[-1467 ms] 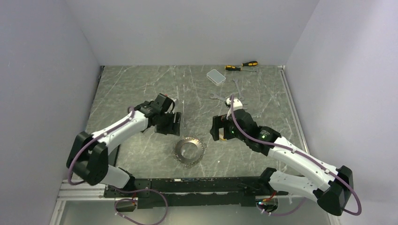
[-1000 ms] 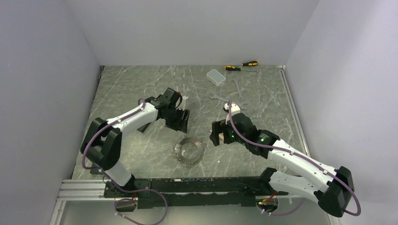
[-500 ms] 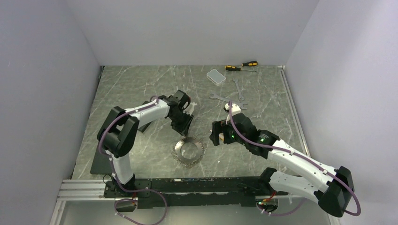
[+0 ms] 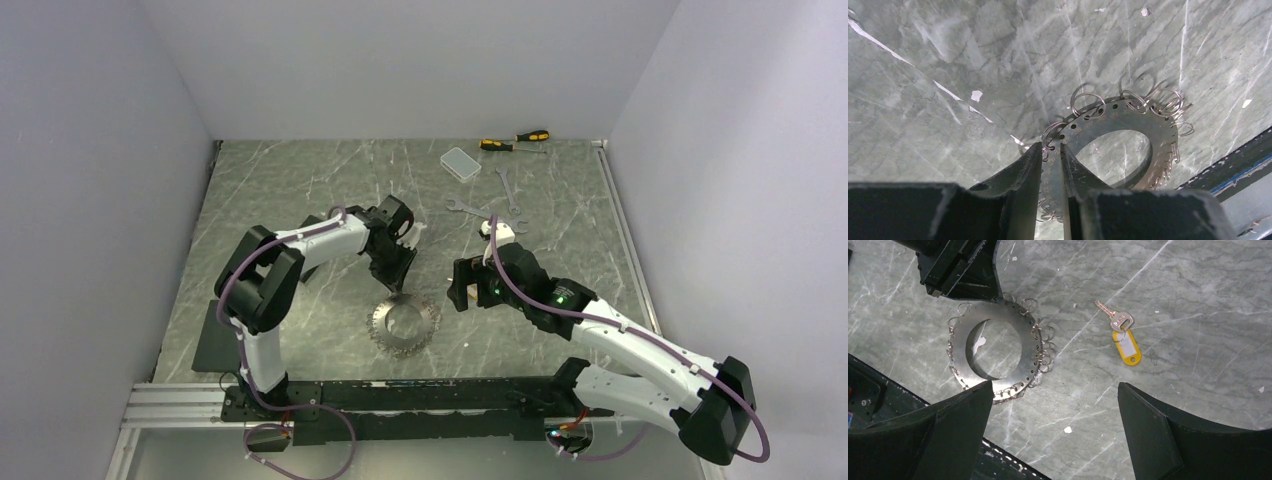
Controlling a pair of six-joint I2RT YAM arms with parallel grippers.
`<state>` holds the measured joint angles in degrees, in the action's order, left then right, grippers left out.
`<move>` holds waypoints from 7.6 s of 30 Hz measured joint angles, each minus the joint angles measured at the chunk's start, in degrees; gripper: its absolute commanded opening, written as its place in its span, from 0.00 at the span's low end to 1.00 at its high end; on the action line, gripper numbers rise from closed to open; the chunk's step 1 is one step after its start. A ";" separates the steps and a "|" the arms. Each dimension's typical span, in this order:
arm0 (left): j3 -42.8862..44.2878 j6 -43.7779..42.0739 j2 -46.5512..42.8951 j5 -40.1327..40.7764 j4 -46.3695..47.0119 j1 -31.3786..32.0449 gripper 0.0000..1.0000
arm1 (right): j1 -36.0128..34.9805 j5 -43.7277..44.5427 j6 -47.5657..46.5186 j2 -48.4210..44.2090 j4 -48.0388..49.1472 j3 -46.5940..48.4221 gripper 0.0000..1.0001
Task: Put the keys on the keyring
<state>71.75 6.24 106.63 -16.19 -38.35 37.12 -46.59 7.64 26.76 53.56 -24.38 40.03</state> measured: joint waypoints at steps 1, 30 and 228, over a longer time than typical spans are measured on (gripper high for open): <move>0.00 0.00 0.07 0.39 0.00 0.17 0.31 | 0.00 -0.02 0.02 0.00 0.02 -0.02 1.00; -1.27 -0.20 0.72 1.62 2.95 1.60 0.31 | 0.00 -0.20 0.26 -0.02 0.04 -0.63 1.00; -22.45 -8.09 -74.29 -9.40 27.52 10.01 0.40 | 1.09 -52.70 -5.27 13.55 94.18 -4.90 0.00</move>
<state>49.30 -1.85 32.34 -25.58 -10.83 47.13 -45.50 -45.06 21.50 67.11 69.80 35.14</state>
